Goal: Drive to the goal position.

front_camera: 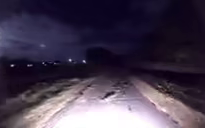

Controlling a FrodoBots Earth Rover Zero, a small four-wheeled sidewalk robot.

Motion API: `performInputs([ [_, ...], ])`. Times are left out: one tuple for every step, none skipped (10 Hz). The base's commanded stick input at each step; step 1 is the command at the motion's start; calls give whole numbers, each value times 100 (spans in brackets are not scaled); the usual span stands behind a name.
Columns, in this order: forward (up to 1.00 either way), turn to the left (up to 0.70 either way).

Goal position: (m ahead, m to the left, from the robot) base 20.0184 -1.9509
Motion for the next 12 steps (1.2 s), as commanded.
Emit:
performInputs([
  [85, 0],
  [85, -9],
  [85, -19],
  [85, -34],
  [85, -34],
  [85, -8],
  [85, -4],
  [85, 0],
  [85, 0],
  [85, 0],
  [85, 0],
  [85, 0],
])
